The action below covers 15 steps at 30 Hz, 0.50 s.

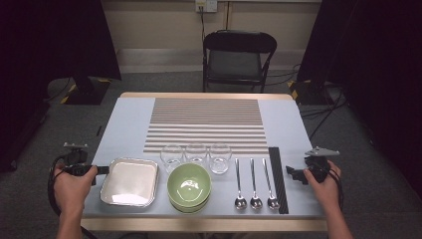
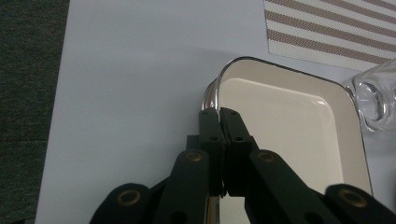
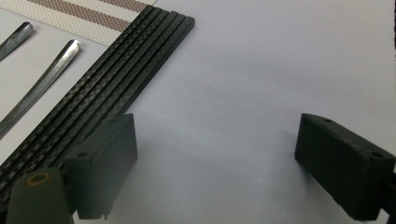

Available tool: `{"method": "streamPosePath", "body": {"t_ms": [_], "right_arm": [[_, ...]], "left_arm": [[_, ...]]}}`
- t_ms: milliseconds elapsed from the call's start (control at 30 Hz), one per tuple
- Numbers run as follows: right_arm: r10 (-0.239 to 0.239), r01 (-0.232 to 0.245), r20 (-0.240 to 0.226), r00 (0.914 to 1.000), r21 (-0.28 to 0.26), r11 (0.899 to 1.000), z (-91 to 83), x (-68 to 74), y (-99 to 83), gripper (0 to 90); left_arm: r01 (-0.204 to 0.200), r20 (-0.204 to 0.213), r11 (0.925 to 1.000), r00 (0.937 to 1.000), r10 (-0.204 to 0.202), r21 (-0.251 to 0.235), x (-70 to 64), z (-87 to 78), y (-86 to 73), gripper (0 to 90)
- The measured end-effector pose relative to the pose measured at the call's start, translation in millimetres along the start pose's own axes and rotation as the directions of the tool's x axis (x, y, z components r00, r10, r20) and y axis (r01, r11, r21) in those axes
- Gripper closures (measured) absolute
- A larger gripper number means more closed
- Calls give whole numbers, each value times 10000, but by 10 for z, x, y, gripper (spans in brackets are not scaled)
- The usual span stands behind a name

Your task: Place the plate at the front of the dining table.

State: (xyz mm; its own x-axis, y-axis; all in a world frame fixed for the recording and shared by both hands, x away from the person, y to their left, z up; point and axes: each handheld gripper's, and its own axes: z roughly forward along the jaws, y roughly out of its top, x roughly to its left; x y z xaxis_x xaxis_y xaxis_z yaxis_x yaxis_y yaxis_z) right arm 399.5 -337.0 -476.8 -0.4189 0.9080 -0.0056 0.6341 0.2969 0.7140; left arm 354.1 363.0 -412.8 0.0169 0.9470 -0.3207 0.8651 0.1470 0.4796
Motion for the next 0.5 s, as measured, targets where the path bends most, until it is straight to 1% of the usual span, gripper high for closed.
{"method": "streamPosePath", "body": {"t_ms": [133,167,200,367,500], "right_arm": [[-2,2,0,10000,0,10000,0,0,0,116],[3,-3,-1,10000,-1,10000,0,0,0,116],[21,-21,3,10000,2,10000,0,1,0,117],[23,-23,2,10000,4,10000,0,1,0,116],[24,-24,2,10000,3,10000,0,1,0,116]], "left_arm": [[83,80,9999,9999,-82,-85,33,-2,-22,891],[56,91,10000,9999,-56,-53,42,-9,-23,891],[35,-14,10000,10000,-35,-56,47,-14,-23,891],[-60,101,10000,9999,60,-36,69,-17,-21,889],[-185,-36,9998,9998,185,-111,52,-10,-23,887]]}}
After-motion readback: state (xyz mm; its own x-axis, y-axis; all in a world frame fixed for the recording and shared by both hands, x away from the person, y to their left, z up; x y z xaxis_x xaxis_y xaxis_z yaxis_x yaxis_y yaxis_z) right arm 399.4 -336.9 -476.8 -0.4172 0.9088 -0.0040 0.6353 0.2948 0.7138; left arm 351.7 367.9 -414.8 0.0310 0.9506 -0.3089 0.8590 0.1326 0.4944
